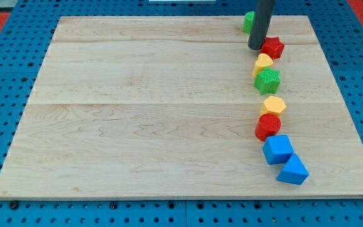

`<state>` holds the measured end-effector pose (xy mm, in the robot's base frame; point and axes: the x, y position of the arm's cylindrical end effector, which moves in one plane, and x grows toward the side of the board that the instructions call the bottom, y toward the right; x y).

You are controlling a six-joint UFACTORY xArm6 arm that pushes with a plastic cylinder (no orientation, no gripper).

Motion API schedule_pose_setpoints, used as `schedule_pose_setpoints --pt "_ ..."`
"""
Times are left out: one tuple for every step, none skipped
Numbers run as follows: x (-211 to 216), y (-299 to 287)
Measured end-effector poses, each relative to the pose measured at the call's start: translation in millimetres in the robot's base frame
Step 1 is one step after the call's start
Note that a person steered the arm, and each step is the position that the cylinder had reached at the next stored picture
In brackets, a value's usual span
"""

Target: Move the red star to the top right of heart

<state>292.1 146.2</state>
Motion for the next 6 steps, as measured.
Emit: schedule_pose_setpoints --pt "0 -10" --pt "0 -9" --pt "0 -11" --pt "1 -22" --pt "-13 -30" --pt "-13 -30"
